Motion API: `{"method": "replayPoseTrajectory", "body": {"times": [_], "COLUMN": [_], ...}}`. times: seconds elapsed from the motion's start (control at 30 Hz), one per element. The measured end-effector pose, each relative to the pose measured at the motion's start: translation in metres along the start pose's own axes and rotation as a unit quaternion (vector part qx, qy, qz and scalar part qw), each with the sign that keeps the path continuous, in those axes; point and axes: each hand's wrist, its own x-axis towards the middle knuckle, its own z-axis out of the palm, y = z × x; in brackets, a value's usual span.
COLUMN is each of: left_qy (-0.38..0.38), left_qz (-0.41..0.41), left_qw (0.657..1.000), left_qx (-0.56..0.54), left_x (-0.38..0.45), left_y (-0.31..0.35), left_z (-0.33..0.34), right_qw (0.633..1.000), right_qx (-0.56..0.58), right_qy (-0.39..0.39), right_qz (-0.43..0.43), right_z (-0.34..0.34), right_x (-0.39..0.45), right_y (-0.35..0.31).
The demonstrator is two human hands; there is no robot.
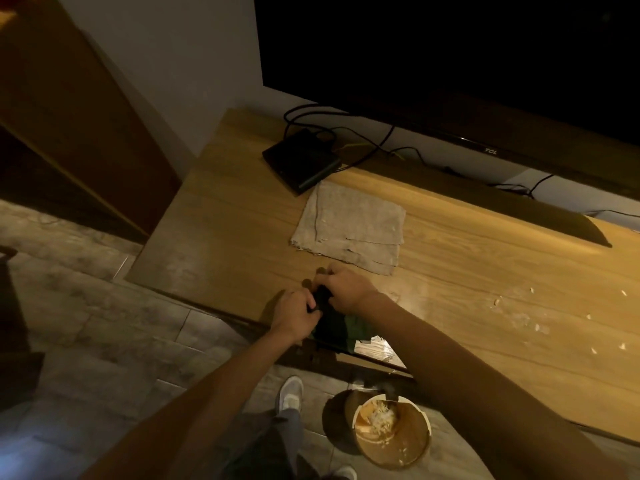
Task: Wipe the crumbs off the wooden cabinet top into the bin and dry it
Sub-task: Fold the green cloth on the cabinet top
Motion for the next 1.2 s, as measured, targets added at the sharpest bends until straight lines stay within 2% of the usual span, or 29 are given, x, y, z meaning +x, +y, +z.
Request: {"method": "replayPoseTrajectory", "body": {"times": [0.23,0.4,0.53,0.67,0.73,0.9,1.1,1.2], "left_qy": [-0.018,-0.030,-0.038,-0.094,-0.119,-0.088,-0.057,-0.041], "left_qz": [0.078,0.124,0.161,0.196,0.229,0.328,0.366,0.373], "left_qw": [0.997,0.992,0.986,0.974,0.964,0.939,0.928,0.924], "left_qx": [-0.014,-0.004,-0.020,-0.071,-0.061,0.049,0.048,0.079], "left_x": [-0.003,-0.003,-0.004,-0.009,-0.009,-0.008,-0.013,-0.018], "left_y": [0.001,0.011,0.030,0.067,0.090,0.152,0.207,0.200], "left_z": [-0.006,-0.014,-0.023,-0.028,-0.025,-0.009,0.019,0.046], "right_qw": [0.998,0.999,0.992,0.982,0.979,0.964,0.917,0.908], "right_qx": [0.005,0.030,0.078,0.124,0.121,0.132,0.186,0.193], "right_qy": [-0.004,0.032,0.100,0.140,0.157,0.217,0.324,0.325], "right_qz": [-0.063,-0.033,-0.005,0.028,0.037,0.084,0.143,0.179], "right_z": [-0.022,-0.021,-0.017,-0.015,-0.016,-0.020,-0.022,0.001], "right_x": [-0.007,-0.028,-0.057,-0.093,-0.112,-0.164,-0.212,-0.224], "right_y": [0.020,0.035,0.049,0.074,0.087,0.120,0.147,0.148]}}
